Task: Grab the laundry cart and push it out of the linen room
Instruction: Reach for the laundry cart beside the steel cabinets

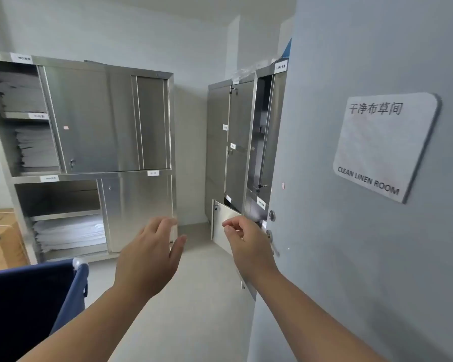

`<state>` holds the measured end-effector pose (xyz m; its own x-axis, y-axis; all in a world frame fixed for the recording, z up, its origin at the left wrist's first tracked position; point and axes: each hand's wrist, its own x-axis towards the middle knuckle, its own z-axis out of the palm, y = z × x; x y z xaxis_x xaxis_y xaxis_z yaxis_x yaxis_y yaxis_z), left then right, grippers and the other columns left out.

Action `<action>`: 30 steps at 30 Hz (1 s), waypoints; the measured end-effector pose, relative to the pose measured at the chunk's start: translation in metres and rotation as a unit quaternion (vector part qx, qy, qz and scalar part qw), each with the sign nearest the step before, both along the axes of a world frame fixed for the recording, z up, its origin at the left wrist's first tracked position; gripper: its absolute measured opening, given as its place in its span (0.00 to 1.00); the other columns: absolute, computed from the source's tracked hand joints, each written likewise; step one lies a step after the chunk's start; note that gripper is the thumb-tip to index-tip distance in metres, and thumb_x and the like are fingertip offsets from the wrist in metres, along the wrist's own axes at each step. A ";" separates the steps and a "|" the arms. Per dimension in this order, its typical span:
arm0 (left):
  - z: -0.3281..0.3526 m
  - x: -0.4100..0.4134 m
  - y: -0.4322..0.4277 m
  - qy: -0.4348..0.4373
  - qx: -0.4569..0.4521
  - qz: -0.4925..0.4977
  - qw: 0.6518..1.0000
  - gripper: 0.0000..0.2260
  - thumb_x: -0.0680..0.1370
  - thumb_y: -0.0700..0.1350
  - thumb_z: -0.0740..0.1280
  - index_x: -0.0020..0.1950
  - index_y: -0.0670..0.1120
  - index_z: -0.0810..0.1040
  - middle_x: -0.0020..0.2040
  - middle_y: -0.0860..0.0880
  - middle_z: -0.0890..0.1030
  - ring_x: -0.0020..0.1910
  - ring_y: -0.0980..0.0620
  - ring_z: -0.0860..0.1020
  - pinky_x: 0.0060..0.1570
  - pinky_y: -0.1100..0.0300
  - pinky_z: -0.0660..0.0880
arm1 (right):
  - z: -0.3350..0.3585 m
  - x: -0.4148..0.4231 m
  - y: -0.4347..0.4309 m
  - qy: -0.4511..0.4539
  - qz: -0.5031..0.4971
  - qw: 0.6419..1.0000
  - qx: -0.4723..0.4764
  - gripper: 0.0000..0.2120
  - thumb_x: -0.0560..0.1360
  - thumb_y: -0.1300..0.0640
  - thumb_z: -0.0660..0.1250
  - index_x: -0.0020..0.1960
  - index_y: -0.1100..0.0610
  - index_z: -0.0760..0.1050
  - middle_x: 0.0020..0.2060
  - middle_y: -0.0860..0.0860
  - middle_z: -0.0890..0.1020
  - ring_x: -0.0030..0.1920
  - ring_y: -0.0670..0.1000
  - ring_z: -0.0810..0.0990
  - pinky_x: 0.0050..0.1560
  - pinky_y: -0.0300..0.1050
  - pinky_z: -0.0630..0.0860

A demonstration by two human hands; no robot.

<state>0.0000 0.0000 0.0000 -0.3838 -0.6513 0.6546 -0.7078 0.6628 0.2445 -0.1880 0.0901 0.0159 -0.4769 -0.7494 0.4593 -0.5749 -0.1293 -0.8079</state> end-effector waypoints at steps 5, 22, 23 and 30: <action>-0.001 -0.002 -0.062 -0.018 0.002 -0.013 1.000 0.14 0.79 0.58 0.56 0.59 0.54 0.73 0.56 0.58 0.75 0.51 0.51 0.78 0.33 0.57 0.70 | -0.004 0.001 -0.061 0.008 -0.009 1.000 0.023 0.05 0.78 0.53 0.63 0.47 0.45 0.78 0.45 0.43 0.81 0.46 0.41 0.77 0.45 0.39 0.74; -0.042 -0.069 -0.340 -0.003 0.070 0.110 0.991 0.13 0.80 0.59 0.54 0.60 0.56 0.71 0.57 0.62 0.74 0.49 0.57 0.77 0.37 0.54 0.76 | -0.026 -0.077 -0.406 0.035 0.119 0.991 0.042 0.07 0.78 0.53 0.62 0.48 0.46 0.78 0.43 0.44 0.81 0.43 0.40 0.78 0.40 0.35 0.70; -0.041 -0.074 -0.356 -0.001 0.072 0.122 0.990 0.13 0.80 0.59 0.54 0.60 0.56 0.71 0.56 0.62 0.74 0.49 0.57 0.77 0.37 0.54 0.75 | -0.024 -0.082 -0.427 0.042 0.130 0.990 0.045 0.07 0.78 0.53 0.62 0.48 0.46 0.78 0.43 0.43 0.80 0.45 0.39 0.77 0.40 0.33 0.70; -0.045 -0.089 -0.478 -0.009 0.082 0.172 0.982 0.14 0.80 0.59 0.54 0.61 0.56 0.71 0.58 0.60 0.75 0.53 0.54 0.77 0.36 0.55 0.74 | -0.020 -0.092 -0.578 0.051 0.185 0.981 0.030 0.06 0.78 0.54 0.63 0.47 0.46 0.78 0.44 0.42 0.80 0.46 0.39 0.77 0.41 0.29 0.69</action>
